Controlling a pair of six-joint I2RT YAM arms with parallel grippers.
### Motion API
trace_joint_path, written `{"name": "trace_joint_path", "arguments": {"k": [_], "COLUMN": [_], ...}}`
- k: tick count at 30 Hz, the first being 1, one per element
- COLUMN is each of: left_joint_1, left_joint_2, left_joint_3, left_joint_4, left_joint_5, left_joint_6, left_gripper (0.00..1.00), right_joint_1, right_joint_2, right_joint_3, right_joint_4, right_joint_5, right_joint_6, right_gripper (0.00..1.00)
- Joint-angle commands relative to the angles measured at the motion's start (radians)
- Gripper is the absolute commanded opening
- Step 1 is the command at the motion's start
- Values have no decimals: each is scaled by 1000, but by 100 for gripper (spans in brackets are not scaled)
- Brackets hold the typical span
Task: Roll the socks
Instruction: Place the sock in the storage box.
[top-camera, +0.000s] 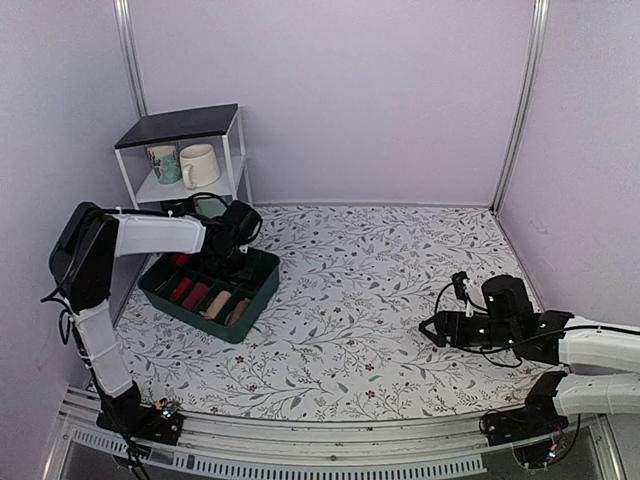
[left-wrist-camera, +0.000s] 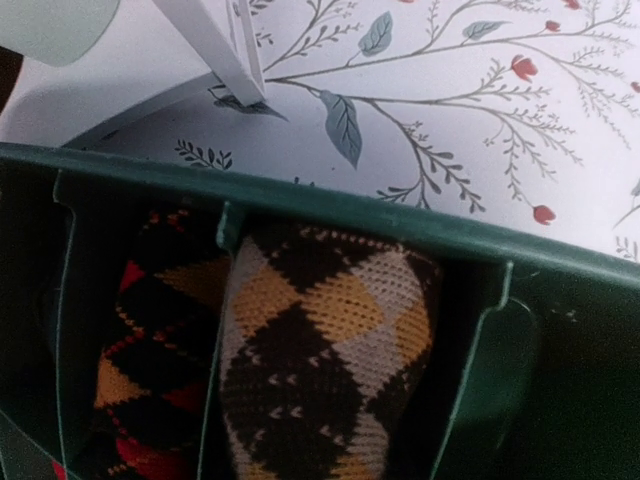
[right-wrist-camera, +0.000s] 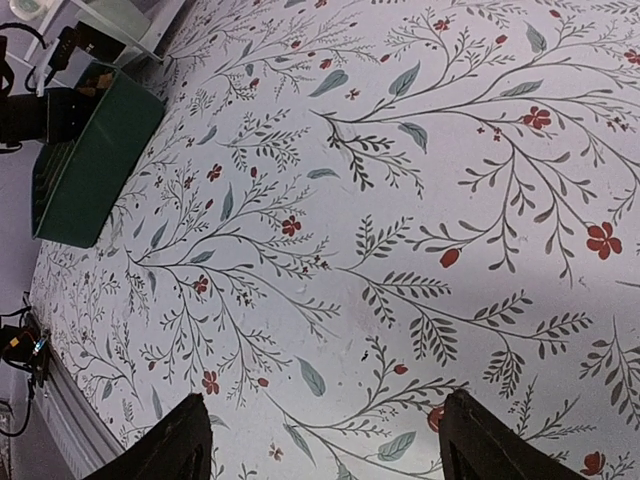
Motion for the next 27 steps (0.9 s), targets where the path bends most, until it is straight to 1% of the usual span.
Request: {"name": "trace_joint_path", "arguments": {"k": [1,3,7,14,16,21,23,27], "left_joint_1": [0,5,20,25,25,27,27,27], "left_joint_2": [91,140,161,143,138,120,76,54], "left_joint_3": [49,46,15,25,27,27,29,44], "left_joint_4": [-72,-73,-43,-31,-31,-31,-31,-42], "left_joint_5": [58,74,121,127,129,121,112,96], "left_joint_6": [7,7,10,37,43,53,58,70], "left_gripper": [0,0,1,27,31,37,41,49], "right_joint_1": [-9,-9,-9,-9,-9,-9,-10,-9], "right_joint_2": [-4,4,6,-12,-18,-35,-39,-42], "right_joint_3": [-29,-30,-33,-38,-38,-35,-35,-34], "right_joint_4": [40,43,36,32,29,22,20,19], "right_joint_5": [-18,-24,-25,-19,-18,-12,-10,-8], "right_joint_6": [5,7,0,4,6,9,9,10], "right_gripper": [79,79,79,79,79,79,79,79]}}
